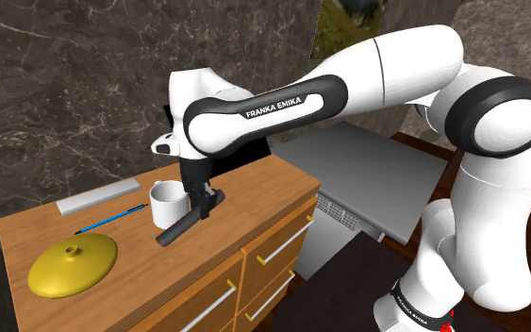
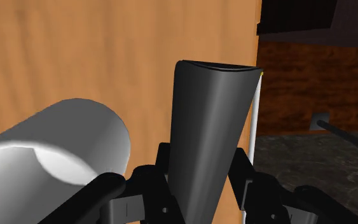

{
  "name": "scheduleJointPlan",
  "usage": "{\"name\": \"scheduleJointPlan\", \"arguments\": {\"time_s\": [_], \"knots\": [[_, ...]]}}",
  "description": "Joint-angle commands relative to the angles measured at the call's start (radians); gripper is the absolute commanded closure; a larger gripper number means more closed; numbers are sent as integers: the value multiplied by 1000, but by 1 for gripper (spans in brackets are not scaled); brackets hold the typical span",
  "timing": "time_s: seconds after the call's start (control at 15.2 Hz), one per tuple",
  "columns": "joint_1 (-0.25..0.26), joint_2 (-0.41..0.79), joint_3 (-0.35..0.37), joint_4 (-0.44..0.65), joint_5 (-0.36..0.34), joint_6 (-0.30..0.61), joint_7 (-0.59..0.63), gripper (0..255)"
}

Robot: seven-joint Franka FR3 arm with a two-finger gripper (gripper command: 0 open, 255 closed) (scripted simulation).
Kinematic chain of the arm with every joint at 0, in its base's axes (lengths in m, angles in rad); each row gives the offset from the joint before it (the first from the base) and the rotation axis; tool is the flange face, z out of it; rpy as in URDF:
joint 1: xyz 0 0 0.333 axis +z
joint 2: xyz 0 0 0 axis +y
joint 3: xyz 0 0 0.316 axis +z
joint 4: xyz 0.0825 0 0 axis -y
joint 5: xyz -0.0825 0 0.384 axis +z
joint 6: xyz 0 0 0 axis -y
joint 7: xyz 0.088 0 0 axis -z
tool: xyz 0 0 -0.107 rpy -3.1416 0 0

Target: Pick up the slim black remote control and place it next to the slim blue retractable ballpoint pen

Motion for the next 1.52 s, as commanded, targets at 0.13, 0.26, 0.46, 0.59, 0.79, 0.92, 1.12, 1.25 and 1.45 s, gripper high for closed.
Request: {"name": "scheduleJointPlan", "arguments": {"time_s": [0.13, 0.26, 0.46, 0.59, 0.79, 0.92, 1.12, 1.25, 1.45], "knots": [[41, 93, 26, 140, 2, -44, 70, 255], [61, 148, 37, 224, 3, -71, 103, 255], [90, 242, 51, 371, 1, -121, 150, 255], [109, 314, 59, 487, 0, -163, 180, 255], [137, 446, 69, 704, -2, -248, 224, 255], [138, 446, 69, 679, -2, -221, 223, 255], [138, 450, 69, 644, -1, -183, 221, 255], [139, 454, 69, 624, -1, -159, 220, 255], [139, 462, 69, 596, 0, -124, 218, 255]]}}
